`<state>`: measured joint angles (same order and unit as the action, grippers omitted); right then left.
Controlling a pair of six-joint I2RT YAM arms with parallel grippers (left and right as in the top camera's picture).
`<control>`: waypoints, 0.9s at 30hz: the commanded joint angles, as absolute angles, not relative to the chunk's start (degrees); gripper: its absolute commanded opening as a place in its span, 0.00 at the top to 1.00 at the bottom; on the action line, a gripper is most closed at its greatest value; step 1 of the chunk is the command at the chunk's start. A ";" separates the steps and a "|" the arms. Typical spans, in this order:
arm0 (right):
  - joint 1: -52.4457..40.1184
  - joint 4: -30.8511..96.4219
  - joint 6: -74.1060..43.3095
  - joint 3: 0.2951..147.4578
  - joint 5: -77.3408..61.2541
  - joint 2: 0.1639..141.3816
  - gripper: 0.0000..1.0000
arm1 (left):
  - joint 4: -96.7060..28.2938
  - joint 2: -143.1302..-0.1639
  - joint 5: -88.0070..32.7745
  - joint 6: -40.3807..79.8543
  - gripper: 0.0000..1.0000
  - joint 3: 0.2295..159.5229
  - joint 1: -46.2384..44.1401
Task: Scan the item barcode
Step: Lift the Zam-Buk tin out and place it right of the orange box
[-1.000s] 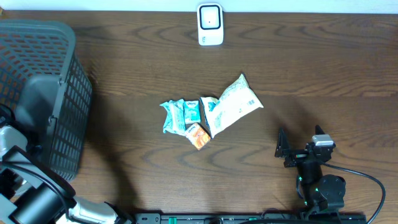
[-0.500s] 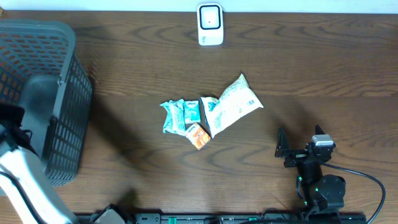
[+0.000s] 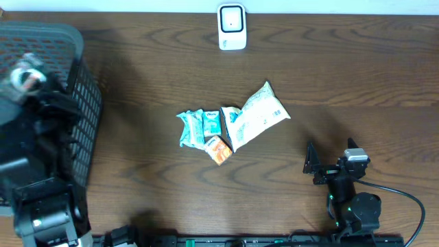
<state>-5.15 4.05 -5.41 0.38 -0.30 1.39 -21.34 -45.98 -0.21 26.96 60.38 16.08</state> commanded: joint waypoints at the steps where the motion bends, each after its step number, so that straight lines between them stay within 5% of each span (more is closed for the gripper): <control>1: -4.95 4.32 -5.06 0.32 -0.56 1.13 0.01 | -24.23 -48.27 -0.45 25.50 0.51 61.89 7.27; 17: -4.95 4.32 -5.06 0.32 -0.56 1.13 0.01 | -35.38 -74.61 -0.45 15.62 0.51 61.89 -26.65; 27: -4.95 4.32 -5.06 0.32 -0.56 1.13 0.01 | -33.15 -86.74 -0.47 15.55 0.51 61.89 -36.01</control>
